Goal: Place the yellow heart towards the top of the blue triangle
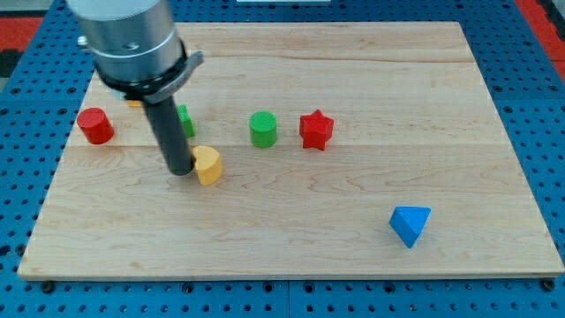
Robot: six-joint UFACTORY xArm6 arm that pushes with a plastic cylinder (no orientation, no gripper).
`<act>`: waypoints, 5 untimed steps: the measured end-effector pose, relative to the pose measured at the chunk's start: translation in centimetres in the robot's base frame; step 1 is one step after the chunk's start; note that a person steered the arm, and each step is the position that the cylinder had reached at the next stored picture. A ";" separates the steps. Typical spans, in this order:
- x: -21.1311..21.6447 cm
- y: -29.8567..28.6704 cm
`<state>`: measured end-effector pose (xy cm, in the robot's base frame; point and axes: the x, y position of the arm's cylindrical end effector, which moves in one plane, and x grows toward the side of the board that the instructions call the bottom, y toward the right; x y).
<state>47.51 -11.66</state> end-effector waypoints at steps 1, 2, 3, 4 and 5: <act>-0.6 5.8; 1.3 10.3; 2.4 15.3; 2.6 19.3; 2.6 21.3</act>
<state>50.08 9.63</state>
